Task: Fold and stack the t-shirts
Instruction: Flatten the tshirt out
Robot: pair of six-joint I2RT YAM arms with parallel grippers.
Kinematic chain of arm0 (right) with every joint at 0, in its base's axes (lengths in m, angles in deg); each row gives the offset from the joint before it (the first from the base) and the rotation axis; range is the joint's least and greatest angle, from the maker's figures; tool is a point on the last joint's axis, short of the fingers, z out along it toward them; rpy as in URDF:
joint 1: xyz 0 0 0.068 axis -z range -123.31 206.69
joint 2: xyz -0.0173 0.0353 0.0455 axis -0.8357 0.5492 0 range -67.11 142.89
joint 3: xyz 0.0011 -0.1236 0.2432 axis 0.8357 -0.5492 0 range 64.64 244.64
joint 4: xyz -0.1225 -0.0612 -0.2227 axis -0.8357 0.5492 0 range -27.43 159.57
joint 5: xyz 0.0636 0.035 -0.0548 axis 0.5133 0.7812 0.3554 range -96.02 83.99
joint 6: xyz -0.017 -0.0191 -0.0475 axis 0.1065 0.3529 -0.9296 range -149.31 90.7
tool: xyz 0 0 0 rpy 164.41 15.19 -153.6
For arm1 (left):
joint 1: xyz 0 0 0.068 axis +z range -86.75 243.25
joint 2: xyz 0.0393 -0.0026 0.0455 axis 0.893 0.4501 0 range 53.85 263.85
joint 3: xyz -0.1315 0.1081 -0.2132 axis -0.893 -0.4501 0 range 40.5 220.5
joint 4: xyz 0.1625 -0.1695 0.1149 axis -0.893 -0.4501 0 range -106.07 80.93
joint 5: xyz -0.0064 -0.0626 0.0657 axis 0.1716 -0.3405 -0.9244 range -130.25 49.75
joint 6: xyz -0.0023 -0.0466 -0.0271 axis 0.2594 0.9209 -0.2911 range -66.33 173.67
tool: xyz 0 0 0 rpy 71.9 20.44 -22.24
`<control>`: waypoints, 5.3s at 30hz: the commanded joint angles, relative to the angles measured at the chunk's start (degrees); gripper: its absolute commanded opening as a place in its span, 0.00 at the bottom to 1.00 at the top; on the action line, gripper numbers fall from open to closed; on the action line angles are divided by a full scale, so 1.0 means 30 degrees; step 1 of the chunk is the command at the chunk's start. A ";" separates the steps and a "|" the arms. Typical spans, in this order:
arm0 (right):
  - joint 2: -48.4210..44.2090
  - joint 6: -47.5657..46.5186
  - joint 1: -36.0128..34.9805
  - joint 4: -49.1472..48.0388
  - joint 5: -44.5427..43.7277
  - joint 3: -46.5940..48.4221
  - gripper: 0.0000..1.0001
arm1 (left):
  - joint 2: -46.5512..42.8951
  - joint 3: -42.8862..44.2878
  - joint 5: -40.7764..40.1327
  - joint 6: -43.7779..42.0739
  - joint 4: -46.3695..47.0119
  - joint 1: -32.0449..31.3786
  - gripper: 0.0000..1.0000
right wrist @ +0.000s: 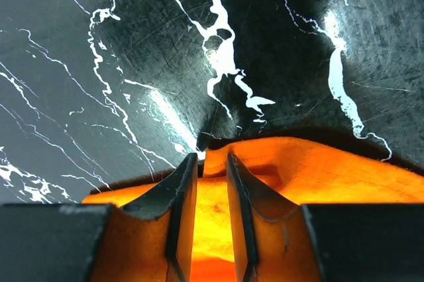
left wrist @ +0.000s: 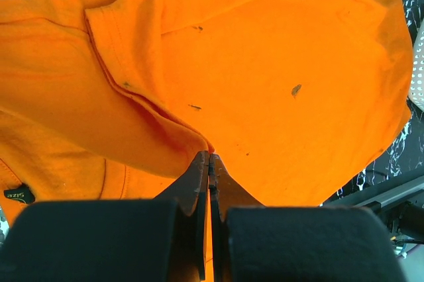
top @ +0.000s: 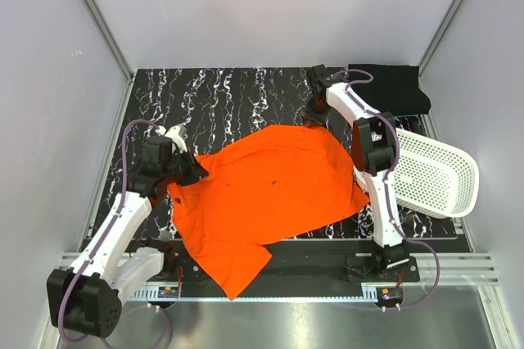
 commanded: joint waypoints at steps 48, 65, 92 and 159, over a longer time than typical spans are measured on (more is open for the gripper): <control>-0.3479 -0.0616 0.1687 -1.0456 0.0185 -0.3655 0.00 | -0.1193 0.1858 -0.5431 -0.1158 -0.1021 -0.0075 0.00; -0.4829 -0.1672 0.1804 -1.2653 0.2092 -0.6416 0.43 | -0.1222 0.1858 -0.5050 -0.1275 -0.1021 -0.0075 0.00; -0.1953 -0.4628 0.1131 -0.6564 0.3883 -0.3567 0.42 | -0.2130 0.2942 -0.4466 -0.1422 -0.1753 -0.0075 0.00; 0.2322 0.6181 0.1306 0.7328 -0.1335 0.5805 0.36 | -0.3595 0.2591 -0.5694 -0.2183 -0.2310 -0.0075 0.00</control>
